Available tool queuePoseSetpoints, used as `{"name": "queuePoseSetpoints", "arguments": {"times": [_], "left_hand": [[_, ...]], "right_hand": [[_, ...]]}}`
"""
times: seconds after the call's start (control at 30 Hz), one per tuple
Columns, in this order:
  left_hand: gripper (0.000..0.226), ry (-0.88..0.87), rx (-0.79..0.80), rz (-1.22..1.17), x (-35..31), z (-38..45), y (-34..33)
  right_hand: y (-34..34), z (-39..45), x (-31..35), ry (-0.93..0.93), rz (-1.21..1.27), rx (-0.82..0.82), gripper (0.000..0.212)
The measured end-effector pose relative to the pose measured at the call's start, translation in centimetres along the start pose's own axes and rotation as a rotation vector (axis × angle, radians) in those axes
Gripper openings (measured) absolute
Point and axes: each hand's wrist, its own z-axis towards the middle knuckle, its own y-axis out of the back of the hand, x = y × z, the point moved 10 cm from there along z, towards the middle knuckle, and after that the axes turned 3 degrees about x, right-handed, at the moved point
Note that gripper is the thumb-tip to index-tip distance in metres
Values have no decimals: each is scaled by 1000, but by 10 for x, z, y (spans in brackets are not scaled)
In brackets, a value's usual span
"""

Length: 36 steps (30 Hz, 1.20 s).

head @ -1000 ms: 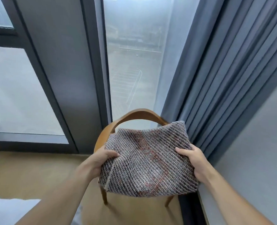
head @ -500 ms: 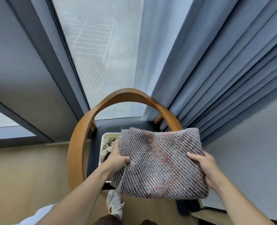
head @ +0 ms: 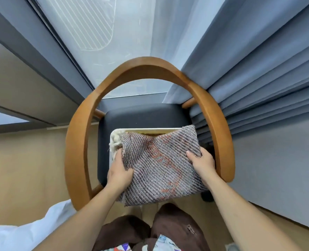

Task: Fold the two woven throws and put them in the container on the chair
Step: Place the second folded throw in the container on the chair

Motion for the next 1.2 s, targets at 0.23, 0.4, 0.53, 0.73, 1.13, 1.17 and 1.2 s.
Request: {"name": "queuePoseSetpoints", "arguments": {"times": [0.23, 0.4, 0.53, 0.73, 1.13, 1.17, 1.2], "left_hand": [[69, -212, -420, -10, -11, -10, 25], [73, -187, -452, 146, 9, 0, 15], [71, -558, -602, 562, -43, -13, 3], [82, -502, -341, 929, -26, 46, -49], [88, -419, -406, 965, 24, 115, -91], [88, -412, -383, 961, 22, 115, -91], [87, -398, -351, 956, 21, 114, -90]], "right_hand": [[7, 7, -2, 64, 108, -167, 28], [-6, 13, -21, 28, 64, -141, 32], [-15, 10, -2, 145, -239, -243, 60], [-101, 17, 11, 633, -1012, -43, 75], [-144, 101, -49, 544, -1118, -31, 84], [-143, 100, -47, 536, -1114, -15, 83], [-141, 97, -45, 530, -1112, 1, 82]]}}
